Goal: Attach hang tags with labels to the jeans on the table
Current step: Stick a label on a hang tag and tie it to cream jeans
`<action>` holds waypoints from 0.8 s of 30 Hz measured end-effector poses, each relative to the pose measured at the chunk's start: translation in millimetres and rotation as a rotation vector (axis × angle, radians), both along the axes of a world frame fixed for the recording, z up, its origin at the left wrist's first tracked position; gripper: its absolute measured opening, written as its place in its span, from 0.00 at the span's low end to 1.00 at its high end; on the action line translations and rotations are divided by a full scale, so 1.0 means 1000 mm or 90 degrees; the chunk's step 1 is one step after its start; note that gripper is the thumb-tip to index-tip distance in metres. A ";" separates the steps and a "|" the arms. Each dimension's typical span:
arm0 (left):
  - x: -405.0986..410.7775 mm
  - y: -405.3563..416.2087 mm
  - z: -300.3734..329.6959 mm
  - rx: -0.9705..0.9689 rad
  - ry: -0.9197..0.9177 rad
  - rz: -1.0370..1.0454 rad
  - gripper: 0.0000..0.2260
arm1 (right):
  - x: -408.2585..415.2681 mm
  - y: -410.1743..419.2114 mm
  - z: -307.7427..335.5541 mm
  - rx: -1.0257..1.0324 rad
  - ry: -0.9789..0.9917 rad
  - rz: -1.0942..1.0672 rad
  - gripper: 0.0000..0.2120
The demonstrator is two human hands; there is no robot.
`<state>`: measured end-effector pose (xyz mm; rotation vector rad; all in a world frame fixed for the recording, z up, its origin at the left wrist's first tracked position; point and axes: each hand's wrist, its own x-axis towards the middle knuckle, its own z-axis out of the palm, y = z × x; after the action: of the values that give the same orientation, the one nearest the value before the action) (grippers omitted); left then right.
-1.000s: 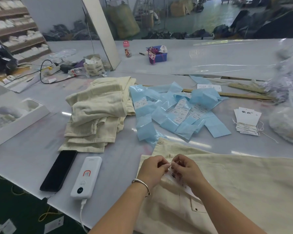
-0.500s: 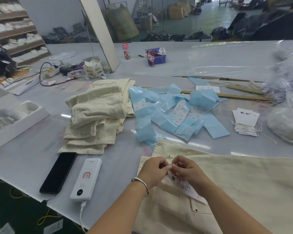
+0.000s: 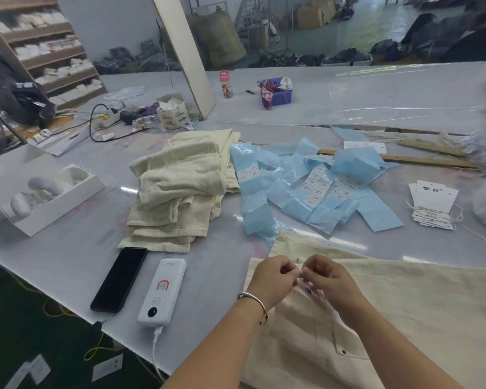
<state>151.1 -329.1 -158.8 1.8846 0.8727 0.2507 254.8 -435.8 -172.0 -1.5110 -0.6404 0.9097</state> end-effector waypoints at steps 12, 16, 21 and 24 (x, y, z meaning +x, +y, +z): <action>0.000 -0.005 0.007 0.273 0.118 -0.057 0.03 | -0.003 0.002 0.006 -0.069 -0.240 0.010 0.06; 0.001 -0.008 0.008 0.339 0.115 -0.085 0.05 | -0.006 0.001 0.008 -0.054 -0.126 -0.011 0.08; 0.002 -0.008 0.001 0.273 0.097 -0.071 0.04 | 0.002 -0.001 0.010 -0.077 -0.129 0.017 0.06; 0.002 -0.004 -0.002 0.115 0.038 -0.049 0.08 | 0.004 -0.001 0.010 -0.081 -0.115 0.010 0.06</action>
<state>153.2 -332.8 -160.4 2.0988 0.8389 0.2339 259.2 -437.2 -162.3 -1.7177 -0.7368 0.8456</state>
